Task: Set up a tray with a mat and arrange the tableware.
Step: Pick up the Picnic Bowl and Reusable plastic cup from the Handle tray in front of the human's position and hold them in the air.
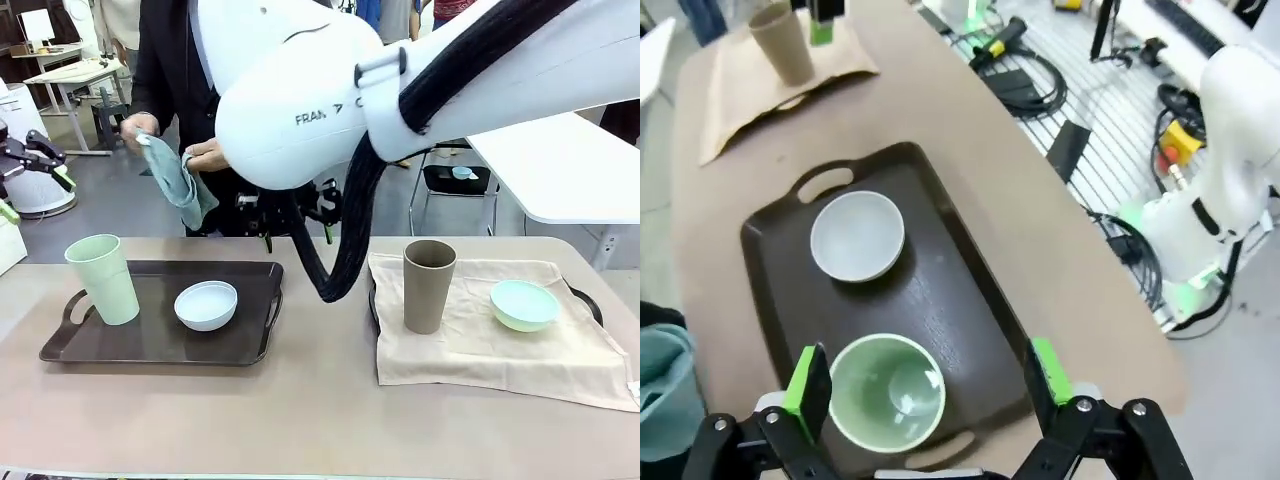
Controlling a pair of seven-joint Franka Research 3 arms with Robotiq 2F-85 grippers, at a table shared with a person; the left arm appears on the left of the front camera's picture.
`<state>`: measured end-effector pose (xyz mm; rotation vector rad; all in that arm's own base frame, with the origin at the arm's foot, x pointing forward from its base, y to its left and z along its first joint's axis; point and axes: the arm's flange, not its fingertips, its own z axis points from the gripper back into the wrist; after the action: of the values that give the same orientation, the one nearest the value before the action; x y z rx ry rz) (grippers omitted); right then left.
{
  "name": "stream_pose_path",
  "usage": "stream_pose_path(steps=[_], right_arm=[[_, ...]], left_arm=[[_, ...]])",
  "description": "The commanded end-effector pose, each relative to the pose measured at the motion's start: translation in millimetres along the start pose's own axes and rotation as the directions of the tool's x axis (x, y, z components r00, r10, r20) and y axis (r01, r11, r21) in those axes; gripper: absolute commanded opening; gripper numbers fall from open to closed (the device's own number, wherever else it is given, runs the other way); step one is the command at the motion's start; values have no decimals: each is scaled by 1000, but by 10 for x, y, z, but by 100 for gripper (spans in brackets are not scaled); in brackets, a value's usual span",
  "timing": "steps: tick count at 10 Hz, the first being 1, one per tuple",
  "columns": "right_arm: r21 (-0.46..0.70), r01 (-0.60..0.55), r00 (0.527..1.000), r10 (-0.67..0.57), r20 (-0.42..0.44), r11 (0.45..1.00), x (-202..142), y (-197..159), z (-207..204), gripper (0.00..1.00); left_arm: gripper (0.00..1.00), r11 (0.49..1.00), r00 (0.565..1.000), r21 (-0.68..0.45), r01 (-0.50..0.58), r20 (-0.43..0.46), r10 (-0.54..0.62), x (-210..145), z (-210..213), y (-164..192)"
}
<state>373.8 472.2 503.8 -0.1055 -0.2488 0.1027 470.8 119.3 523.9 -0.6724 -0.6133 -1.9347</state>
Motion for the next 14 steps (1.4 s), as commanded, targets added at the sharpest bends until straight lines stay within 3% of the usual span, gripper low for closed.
stream_pose_path(steps=[1,2,3,4,5,7,9,11,14], right_arm=[[91,-41,990,53,-129,995,85,26,-5,100],[0,0,1000,0,0,1000,0,0,0,100],[0,0,1000,0,0,1000,0,0,0,100],[0,0,1000,0,0,1000,0,0,0,100],[20,-13,999,14,-39,1000,40,39,-67,100],[47,47,998,-45,-49,998,339,326,-304,100],[114,107,992,-99,-73,988,513,643,-499,100],[136,77,996,-70,-55,988,499,914,-552,100],[158,53,997,-43,-63,986,423,1022,-694,100]], left_arm=[[100,995,996,24,-93,14,92,-236,51,3],[100,977,977,39,-211,-5,211,-346,82,10],[100,999,999,10,-32,6,32,-161,-4,-57],[100,999,999,10,-32,6,32,-161,-4,-57],[100,994,994,21,-109,4,109,-366,9,-86],[100,997,996,7,-77,40,76,-571,-30,36],[100,991,989,40,-127,83,124,-845,-19,41],[100,982,980,69,-178,104,170,-1030,-103,79],[100,971,967,59,-233,117,225,-1225,-304,72]])
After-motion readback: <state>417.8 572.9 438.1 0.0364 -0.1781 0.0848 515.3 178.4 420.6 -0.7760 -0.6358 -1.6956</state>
